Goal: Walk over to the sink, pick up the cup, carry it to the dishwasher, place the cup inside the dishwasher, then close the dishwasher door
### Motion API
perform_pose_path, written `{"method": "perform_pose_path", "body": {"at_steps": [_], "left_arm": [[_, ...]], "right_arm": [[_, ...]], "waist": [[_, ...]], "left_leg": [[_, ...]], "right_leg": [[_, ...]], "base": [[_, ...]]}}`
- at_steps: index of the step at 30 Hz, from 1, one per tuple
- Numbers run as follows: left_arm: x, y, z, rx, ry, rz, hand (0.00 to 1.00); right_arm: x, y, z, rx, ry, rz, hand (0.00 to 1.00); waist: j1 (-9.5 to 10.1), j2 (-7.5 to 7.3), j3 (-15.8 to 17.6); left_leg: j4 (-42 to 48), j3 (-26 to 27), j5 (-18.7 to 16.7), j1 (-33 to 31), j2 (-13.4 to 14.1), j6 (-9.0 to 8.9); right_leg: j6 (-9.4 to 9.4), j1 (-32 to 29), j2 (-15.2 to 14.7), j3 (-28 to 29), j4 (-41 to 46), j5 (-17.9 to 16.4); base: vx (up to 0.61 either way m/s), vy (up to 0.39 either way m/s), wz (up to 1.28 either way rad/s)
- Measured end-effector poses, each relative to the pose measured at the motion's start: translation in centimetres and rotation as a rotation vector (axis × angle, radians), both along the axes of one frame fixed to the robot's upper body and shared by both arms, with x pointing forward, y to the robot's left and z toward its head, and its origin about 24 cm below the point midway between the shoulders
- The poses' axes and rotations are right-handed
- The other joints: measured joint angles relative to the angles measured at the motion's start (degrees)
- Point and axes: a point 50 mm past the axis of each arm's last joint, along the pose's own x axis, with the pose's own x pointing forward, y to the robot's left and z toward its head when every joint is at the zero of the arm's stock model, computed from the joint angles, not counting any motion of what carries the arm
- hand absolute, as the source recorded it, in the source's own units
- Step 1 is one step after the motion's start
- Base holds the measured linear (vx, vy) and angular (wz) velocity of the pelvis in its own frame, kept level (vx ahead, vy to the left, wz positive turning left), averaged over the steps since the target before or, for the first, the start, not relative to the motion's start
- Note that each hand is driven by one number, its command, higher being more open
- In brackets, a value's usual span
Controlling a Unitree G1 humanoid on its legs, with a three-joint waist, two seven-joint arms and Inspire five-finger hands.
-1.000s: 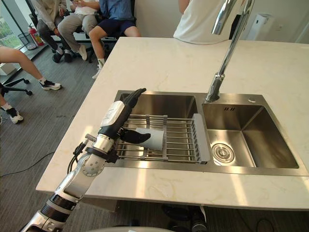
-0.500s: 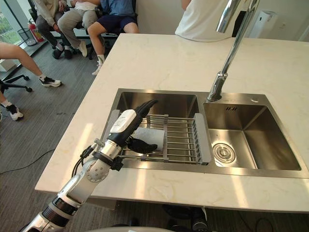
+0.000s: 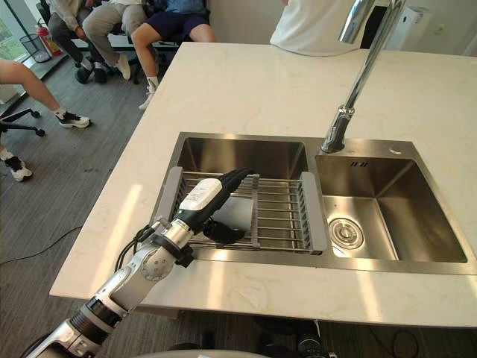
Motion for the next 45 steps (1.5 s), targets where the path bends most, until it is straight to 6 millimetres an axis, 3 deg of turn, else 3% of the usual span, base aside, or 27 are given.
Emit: {"method": "perform_pose_path", "body": {"at_steps": [5,26,27,32,45], "left_arm": [[0.6,0.5,-0.6,0.035,0.022,0.018,1.0],[2.0,2.4,0.6,0.14,-0.052,0.051,1.0],[2.0,2.5,0.6,0.143,-0.051,0.051,0.0],[2.1,2.7,0.6,0.16,-0.064,0.055,0.0],[2.2,6.1,0.3,0.194,-0.028,0.172,0.0]], "right_arm": [[0.5,-0.1,-0.2,-0.004,0.006,0.004,1.0],[1.0,-0.4,-0.1,0.013,-0.007,-0.029,1.0],[1.0,-0.4,-0.1,0.014,-0.007,-0.028,1.0],[1.0,-0.4,-0.1,0.016,-0.006,-0.026,1.0],[1.1,-0.3,-0.3,0.024,0.002,-0.014,1.0]], "waist": [[-0.21,0.55,0.5],[-0.79,1.24,2.2],[-0.79,1.24,2.2],[-0.73,1.24,2.3],[-0.63,1.28,2.3]], "left_leg": [[-0.6,-0.1,0.1,0.0,0.0,0.02],[-1.7,0.1,0.5,0.0,-0.1,0.04],[-1.6,0.1,0.5,0.1,-0.1,0.04],[-1.6,0.1,0.5,0.1,-0.1,0.04],[-1.6,0.1,0.5,0.5,-0.1,0.04]], "right_leg": [[0.11,0.4,0.1,-0.1,-1.8,0.7],[0.36,1.6,0.2,0.0,-4.9,2.5],[0.36,1.6,0.2,0.0,-4.9,2.5],[0.37,1.6,0.2,0.0,-4.9,2.5],[0.4,2.1,0.2,0.0,-4.9,2.5]], "base": [[0.01,0.0,0.01],[0.0,0.001,0.0],[0.0,0.0,0.0],[0.0,0.0,0.0],[0.0,0.0,0.0]]}}
